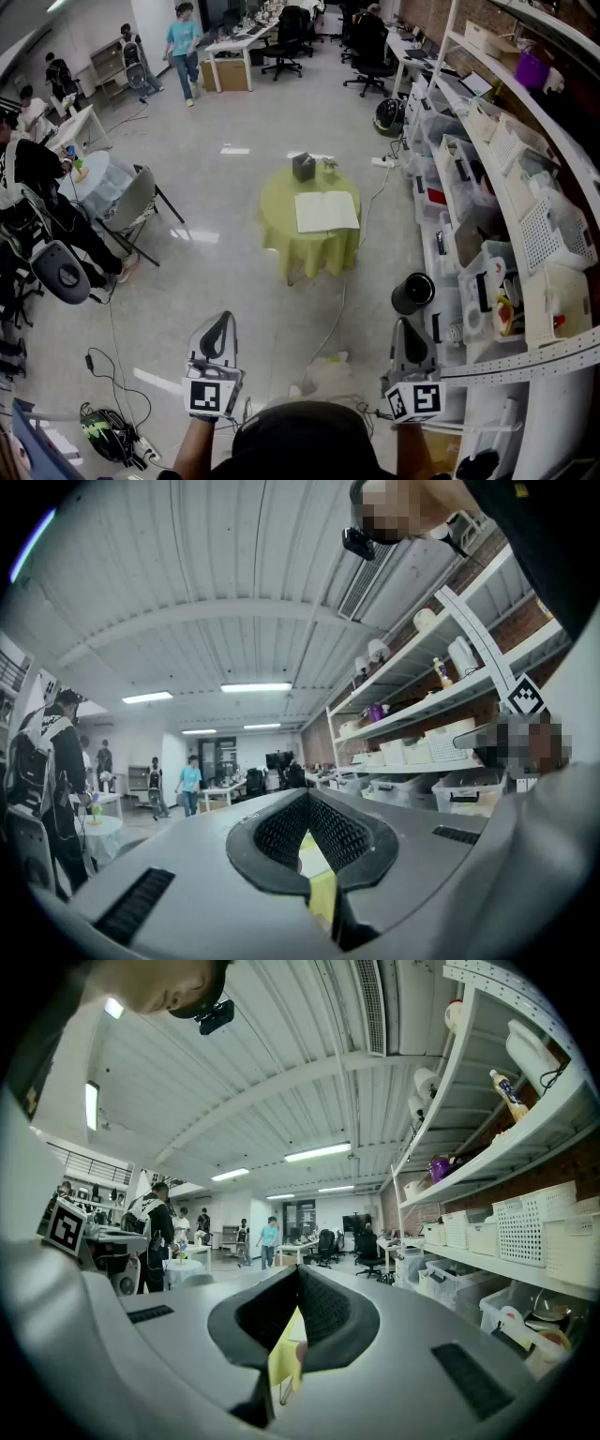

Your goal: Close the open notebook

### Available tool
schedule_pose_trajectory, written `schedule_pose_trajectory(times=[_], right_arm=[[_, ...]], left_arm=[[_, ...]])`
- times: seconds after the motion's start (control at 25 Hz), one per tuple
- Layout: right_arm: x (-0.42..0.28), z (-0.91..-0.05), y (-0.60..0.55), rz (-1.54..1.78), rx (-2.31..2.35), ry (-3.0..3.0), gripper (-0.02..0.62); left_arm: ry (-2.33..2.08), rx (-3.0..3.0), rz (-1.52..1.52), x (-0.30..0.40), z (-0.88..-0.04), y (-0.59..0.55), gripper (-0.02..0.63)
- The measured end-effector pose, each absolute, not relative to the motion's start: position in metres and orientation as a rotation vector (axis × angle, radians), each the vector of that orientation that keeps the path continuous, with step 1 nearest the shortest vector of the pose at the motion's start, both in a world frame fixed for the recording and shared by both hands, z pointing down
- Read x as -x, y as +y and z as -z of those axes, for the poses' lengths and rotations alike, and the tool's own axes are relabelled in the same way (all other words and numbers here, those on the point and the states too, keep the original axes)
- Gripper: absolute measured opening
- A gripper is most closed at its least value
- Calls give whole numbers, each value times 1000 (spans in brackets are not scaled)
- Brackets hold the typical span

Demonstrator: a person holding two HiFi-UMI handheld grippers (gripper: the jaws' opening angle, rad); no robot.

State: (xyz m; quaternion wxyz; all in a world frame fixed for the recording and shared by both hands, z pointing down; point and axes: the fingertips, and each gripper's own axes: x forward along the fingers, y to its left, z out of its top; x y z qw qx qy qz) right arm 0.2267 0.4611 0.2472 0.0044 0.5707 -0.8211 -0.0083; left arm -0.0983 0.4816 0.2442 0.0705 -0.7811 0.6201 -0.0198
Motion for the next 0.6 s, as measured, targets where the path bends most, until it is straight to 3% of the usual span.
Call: schedule_pose_trajectory(times=[0.6], right_arm=[[-225,-232,466,86,-1802,-2597,2]], left_arm=[[1722,2428,70,75,-245,488,17]])
